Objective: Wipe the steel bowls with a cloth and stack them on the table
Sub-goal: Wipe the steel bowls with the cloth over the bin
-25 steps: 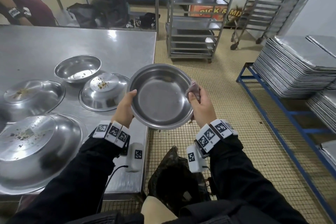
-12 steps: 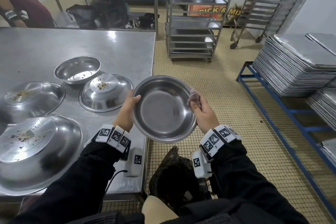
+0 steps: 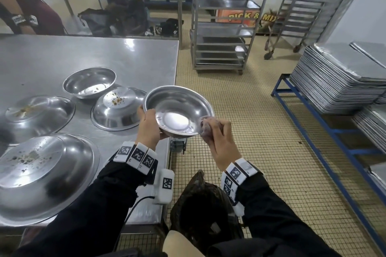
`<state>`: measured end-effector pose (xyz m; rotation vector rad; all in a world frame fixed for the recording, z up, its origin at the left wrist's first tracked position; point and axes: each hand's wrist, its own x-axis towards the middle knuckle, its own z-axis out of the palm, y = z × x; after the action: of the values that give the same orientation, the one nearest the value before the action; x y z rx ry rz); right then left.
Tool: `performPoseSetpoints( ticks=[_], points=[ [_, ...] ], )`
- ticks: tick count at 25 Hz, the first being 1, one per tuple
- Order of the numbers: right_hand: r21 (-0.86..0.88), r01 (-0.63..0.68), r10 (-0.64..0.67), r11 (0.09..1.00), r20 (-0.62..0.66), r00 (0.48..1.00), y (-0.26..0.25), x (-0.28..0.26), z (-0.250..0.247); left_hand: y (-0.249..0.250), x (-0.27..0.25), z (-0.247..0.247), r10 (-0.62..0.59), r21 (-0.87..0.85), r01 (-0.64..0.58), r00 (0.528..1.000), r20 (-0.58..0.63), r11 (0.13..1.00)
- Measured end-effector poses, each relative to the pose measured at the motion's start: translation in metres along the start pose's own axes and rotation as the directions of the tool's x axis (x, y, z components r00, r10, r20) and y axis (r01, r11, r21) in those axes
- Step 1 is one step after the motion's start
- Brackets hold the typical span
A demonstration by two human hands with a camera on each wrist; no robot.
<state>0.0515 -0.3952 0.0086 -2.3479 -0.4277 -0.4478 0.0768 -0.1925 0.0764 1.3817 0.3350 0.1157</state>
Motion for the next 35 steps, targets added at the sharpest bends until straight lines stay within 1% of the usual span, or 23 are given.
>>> performPoseSetpoints(
  ticks=[1,2,3,4,5,6,8,10,11,12,13,15,17,18,20,22,23,25,28,30,31,33,35],
  points=[
    [-0.016,0.049,-0.050,0.999,-0.053,0.997,0.002,0.002,-0.002,0.005,-0.004,0.004,-0.047,-0.019,0.048,0.998,0.029,0.999],
    [-0.011,0.087,-0.087,0.996,-0.089,0.992,0.005,0.006,-0.004,0.008,-0.008,0.007,-0.063,-0.005,0.064,0.996,0.058,0.998],
    [0.011,0.108,-0.106,0.994,-0.110,0.988,0.007,0.011,-0.006,0.009,-0.011,0.009,-0.064,0.028,0.062,0.994,0.087,0.998],
    [0.041,0.109,-0.103,0.993,-0.119,0.988,0.008,0.015,-0.008,0.009,-0.011,0.011,-0.039,0.084,0.029,0.993,0.116,0.996],
    [0.070,0.088,-0.079,0.994,-0.123,0.989,0.007,0.020,-0.012,0.005,-0.008,0.010,0.020,0.176,-0.050,0.985,0.170,0.983],
    [0.088,0.057,-0.045,0.995,-0.125,0.991,0.006,0.025,-0.016,-0.001,-0.005,0.007,0.100,0.276,-0.167,0.965,0.241,0.947],
    [0.117,-0.015,0.027,0.993,-0.104,0.994,0.003,0.033,-0.027,-0.011,0.005,-0.001,0.279,0.433,-0.396,0.909,0.310,0.810],
    [0.153,-0.102,0.110,0.983,-0.046,0.993,0.000,0.042,-0.039,-0.016,0.013,-0.008,0.384,0.510,-0.532,0.845,0.371,0.676],
    [0.152,-0.127,0.132,0.980,-0.025,0.991,0.004,0.046,-0.042,-0.015,0.014,-0.008,0.388,0.511,-0.559,0.826,0.408,0.653],
    [0.143,-0.137,0.142,0.980,-0.022,0.990,0.008,0.050,-0.043,-0.015,0.014,-0.009,0.372,0.515,-0.560,0.824,0.427,0.649],
    [0.128,-0.137,0.143,0.982,-0.040,0.989,0.013,0.052,-0.043,-0.014,0.014,-0.010,0.358,0.522,-0.541,0.836,0.415,0.659],
    [0.085,-0.114,0.123,0.990,-0.098,0.988,0.019,0.052,-0.042,-0.012,0.011,-0.010,0.327,0.548,-0.458,0.887,0.325,0.700],
    [0.064,-0.082,0.089,0.995,-0.110,0.990,0.015,0.047,-0.040,-0.012,0.008,-0.008,0.277,0.531,-0.374,0.926,0.256,0.760],
    [0.080,-0.061,0.068,0.995,-0.083,0.994,0.011,0.042,-0.036,-0.012,0.008,-0.005,0.248,0.493,-0.330,0.942,0.227,0.805],
    [0.075,-0.049,0.046,0.996,0.032,0.998,-0.002,0.027,-0.023,-0.013,0.008,0.000,0.206,0.389,-0.257,0.964,0.168,0.885],
    [-0.013,-0.041,0.043,0.999,0.174,0.984,-0.019,0.009,-0.002,-0.014,0.006,0.006,0.193,0.294,-0.220,0.974,0.119,0.930],
    [-0.030,-0.009,0.014,1.000,0.185,0.983,-0.027,0.001,0.008,-0.015,0.005,0.008,0.190,0.268,-0.212,0.976,0.108,0.940],
    [0.005,0.030,-0.030,1.000,0.067,0.997,-0.044,-0.002,0.018,-0.018,0.004,0.009,0.180,0.250,-0.203,0.977,0.111,0.947],
    [0.075,-0.048,0.058,0.996,-0.125,0.990,-0.046,0.026,0.011,-0.014,-0.002,0.011,0.153,0.246,-0.177,0.982,0.116,0.953],
    [0.098,-0.088,0.105,0.991,-0.183,0.978,-0.031,0.042,0.002,-0.005,-0.006,0.011,0.158,0.213,-0.174,0.983,0.091,0.961],
    [0.103,-0.095,0.113,0.990,-0.177,0.978,-0.023,0.041,0.000,-0.002,-0.006,0.010,0.163,0.205,-0.173,0.984,0.066,0.963],
    [0.093,-0.114,0.123,0.989,-0.096,0.988,-0.013,0.026,0.002,0.001,-0.003,0.005,0.191,0.198,-0.189,0.982,0.010,0.962],
    [0.060,-0.104,0.105,0.993,-0.024,0.994,-0.020,0.005,0.014,-0.002,0.002,0.001,0.203,0.175,-0.196,0.979,-0.027,0.965]
  ],
)
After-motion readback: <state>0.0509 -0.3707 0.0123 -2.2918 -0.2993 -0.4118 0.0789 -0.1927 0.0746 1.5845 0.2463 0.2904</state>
